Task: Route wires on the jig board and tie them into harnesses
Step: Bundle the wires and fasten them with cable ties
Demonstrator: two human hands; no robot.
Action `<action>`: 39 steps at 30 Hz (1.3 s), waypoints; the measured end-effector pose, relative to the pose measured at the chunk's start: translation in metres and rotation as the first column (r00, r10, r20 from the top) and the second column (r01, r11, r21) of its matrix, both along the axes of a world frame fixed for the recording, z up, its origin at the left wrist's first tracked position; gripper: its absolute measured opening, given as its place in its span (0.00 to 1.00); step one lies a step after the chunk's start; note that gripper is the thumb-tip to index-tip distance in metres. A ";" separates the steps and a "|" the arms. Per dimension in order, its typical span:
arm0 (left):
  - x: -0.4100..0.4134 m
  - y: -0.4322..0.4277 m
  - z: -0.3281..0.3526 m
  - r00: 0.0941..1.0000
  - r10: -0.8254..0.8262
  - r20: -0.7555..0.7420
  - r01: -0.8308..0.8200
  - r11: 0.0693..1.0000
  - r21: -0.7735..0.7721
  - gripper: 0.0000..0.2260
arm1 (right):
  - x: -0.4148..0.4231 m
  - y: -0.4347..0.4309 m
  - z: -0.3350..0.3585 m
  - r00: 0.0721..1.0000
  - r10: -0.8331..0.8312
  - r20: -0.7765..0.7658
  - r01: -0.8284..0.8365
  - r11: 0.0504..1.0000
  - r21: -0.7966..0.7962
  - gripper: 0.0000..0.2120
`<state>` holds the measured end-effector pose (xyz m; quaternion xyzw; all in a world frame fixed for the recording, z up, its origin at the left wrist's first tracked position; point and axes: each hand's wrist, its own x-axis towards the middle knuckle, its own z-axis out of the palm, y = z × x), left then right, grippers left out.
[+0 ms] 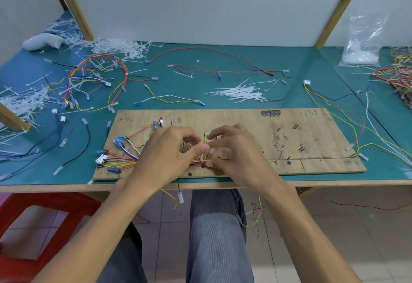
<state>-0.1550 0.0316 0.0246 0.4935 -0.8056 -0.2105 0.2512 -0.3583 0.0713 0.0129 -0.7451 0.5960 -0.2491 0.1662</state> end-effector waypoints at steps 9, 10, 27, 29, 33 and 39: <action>0.002 0.000 0.003 0.904 -0.104 0.415 0.176 0.975 -0.138 0.13 | -0.055 0.027 -0.004 0.973 -0.181 0.144 0.178 0.983 0.037 0.03; 0.001 -0.002 0.004 0.904 -0.096 0.416 0.162 0.978 -0.127 0.13 | -0.056 0.028 -0.004 0.974 -0.171 0.149 0.167 0.985 0.041 0.02; -0.004 -0.008 0.007 0.882 -0.040 0.470 0.121 0.982 -0.144 0.14 | -0.078 0.005 0.008 0.911 -0.235 0.338 0.212 0.972 0.104 0.05; -0.004 -0.008 0.006 0.885 -0.034 0.464 0.107 0.986 -0.131 0.14 | -0.082 -0.024 0.008 0.861 -0.378 0.340 0.373 0.924 0.083 0.03; -0.002 -0.007 0.003 0.890 -0.027 0.455 0.093 0.988 -0.123 0.15 | -0.085 -0.091 0.003 0.846 -0.498 0.189 0.488 0.867 0.101 0.07; -0.006 -0.008 0.003 0.883 -0.012 0.468 0.087 0.987 -0.139 0.15 | -0.088 -0.154 0.002 0.789 -0.611 -0.066 0.614 0.779 0.126 0.12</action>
